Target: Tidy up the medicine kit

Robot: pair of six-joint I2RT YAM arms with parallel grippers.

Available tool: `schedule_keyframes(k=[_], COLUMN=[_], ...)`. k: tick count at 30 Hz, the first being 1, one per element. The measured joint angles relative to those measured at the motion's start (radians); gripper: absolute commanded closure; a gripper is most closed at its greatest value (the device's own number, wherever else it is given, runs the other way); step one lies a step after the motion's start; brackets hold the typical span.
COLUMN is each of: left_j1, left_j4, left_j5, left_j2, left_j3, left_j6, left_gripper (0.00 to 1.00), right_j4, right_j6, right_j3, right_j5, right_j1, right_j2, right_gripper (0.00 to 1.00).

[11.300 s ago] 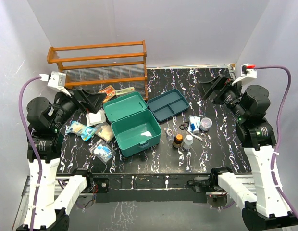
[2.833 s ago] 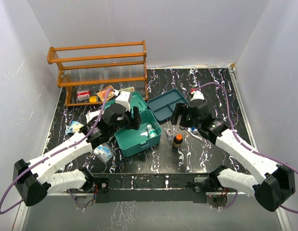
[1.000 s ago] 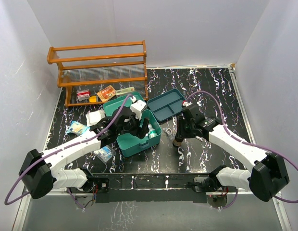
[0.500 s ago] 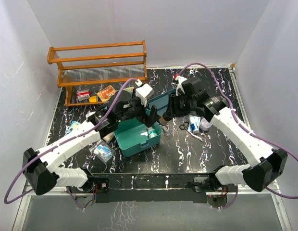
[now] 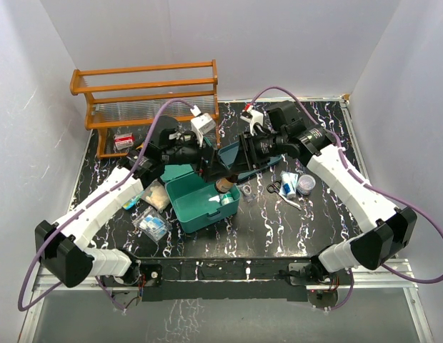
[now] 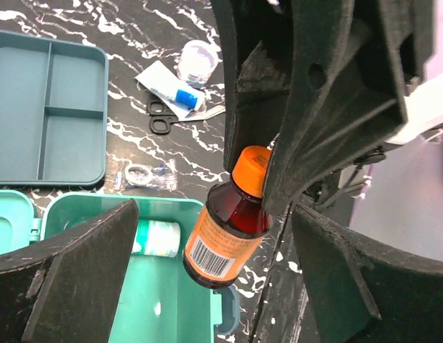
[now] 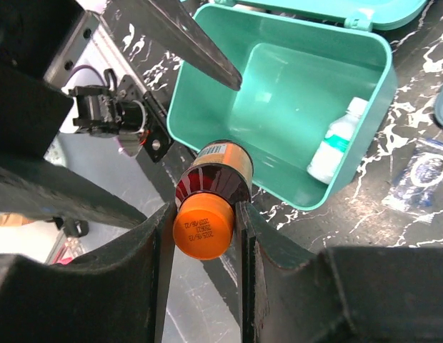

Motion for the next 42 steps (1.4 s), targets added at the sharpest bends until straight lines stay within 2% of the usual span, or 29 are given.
schedule_keyframes(k=[3, 13, 28, 31, 34, 36, 38, 40, 42], left_j1=[0.036, 0.037, 0.037, 0.037, 0.037, 0.037, 0.035, 0.034, 0.034], left_j4=[0.000, -0.014, -0.064, -0.068, -0.067, -0.066, -0.063, -0.054, -0.035], left_j5=[0.088, 0.262, 0.340, 0.352, 0.361, 0.368, 0.362, 0.341, 0.293], left_j2=[-0.023, -0.017, 0.035, 0.057, 0.060, 0.060, 0.058, 0.057, 0.048], left_j3=[0.000, -0.007, -0.035, -0.035, -0.035, -0.035, -0.037, -0.042, -0.066], left_j6=[-0.014, -0.075, -0.048, -0.045, -0.038, -0.026, -0.006, 0.006, 0.013], left_gripper=[0.16, 0.21, 0.36, 0.42, 0.59, 0.66, 0.71, 0.72, 0.72], right_j4=[-0.013, -0.022, -0.005, 0.005, 0.008, 0.012, 0.015, 0.019, 0.028], right_j6=[-0.010, -0.018, -0.020, -0.024, -0.023, -0.024, -0.023, -0.013, 0.000], right_j3=[0.000, 0.000, 0.000, 0.000, -0.001, -0.002, -0.002, -0.003, -0.005], right_j5=[-0.056, -0.182, -0.260, -0.257, -0.257, -0.245, -0.235, -0.224, -0.207], right_j1=[-0.010, -0.010, -0.010, -0.010, -0.010, -0.011, -0.011, -0.014, -0.018], right_j2=[0.000, 0.017, 0.032, 0.033, 0.035, 0.035, 0.036, 0.037, 0.037], right_gripper=[0.89, 0.89, 0.88, 0.87, 0.80, 0.69, 0.55, 0.50, 0.39])
